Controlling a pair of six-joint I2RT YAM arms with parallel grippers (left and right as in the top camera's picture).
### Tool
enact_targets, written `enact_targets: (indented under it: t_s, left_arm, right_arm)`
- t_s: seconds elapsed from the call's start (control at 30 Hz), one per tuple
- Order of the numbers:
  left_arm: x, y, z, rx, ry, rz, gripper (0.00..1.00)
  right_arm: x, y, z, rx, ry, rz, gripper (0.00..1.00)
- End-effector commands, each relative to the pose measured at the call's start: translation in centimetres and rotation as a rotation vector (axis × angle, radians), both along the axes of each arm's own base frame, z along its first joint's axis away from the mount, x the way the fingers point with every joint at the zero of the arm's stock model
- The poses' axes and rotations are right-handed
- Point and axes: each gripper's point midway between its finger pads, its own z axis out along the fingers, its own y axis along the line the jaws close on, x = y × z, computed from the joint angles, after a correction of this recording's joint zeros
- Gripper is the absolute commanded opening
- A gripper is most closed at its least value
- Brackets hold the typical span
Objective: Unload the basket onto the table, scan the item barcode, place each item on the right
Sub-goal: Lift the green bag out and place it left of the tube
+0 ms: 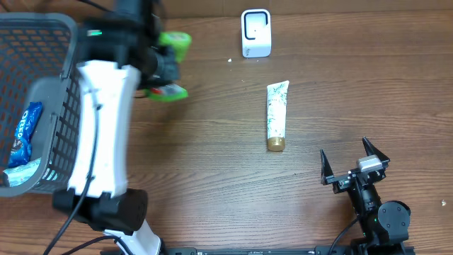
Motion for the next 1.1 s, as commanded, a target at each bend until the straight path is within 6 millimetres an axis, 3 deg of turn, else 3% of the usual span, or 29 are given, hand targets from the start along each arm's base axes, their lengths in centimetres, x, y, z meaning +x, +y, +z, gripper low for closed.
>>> enact_targets:
  t_s: [0.0, 0.17, 0.27, 0.37, 0.53, 0.6, 0.67, 0.73, 0.87, 0.97, 1.07]
  left_arm:
    - [-0.6, -2.4, -5.5, 0.021, 0.092, -0.036, 0.04]
    - [-1.0, -6.4, -12.5, -0.03, 0.122, -0.121, 0.04]
    - [-1.1, -7.4, -15.6, -0.04, 0.111, -0.125, 0.04]
    - [-1.2, -8.0, -18.2, -0.075, 0.1, -0.109, 0.04]
    - [-1.4, -9.2, -20.3, -0.149, 0.083, -0.131, 0.07]
    - [-1.6, -9.6, -20.4, -0.173, 0.092, -0.14, 0.18]
    - [-1.7, -9.8, -20.4, -0.182, 0.095, -0.144, 0.4]
    - [-1.8, -10.0, -20.3, -0.193, 0.098, -0.149, 0.52]
    - [-1.4, -10.3, -19.3, -0.204, 0.089, -0.153, 0.6]
    - [-0.3, -10.1, -16.1, -0.204, 0.064, -0.151, 0.6]
    - [1.6, -8.8, -10.0, -0.178, -0.001, -0.135, 0.6]
  right_arm:
    - [0.0, -0.2, -0.1, 0.001, -0.006, -0.007, 1.0]
    - [0.0, -0.2, -0.1, 0.001, -0.007, -0.007, 1.0]
    - [0.0, -0.2, -0.1, 0.001, -0.006, -0.007, 1.0]
    - [0.0, -0.2, -0.1, 0.001, -0.006, -0.007, 1.0]
    - [0.0, -0.2, -0.1, 0.001, -0.006, -0.007, 1.0]
    - [0.0, -0.2, -0.1, 0.001, -0.006, -0.007, 1.0]
    - [0.0, -0.2, -0.1, 0.001, -0.006, -0.007, 1.0]
    - [0.0, -0.2, -0.1, 0.001, -0.006, -0.007, 1.0]
    - [0.0, -0.2, -0.1, 0.001, -0.006, -0.007, 1.0]
    - [0.0, -0.2, -0.1, 0.001, -0.006, -0.007, 1.0]
    - [0.0, -0.2, -0.1, 0.001, -0.006, -0.007, 1.0]
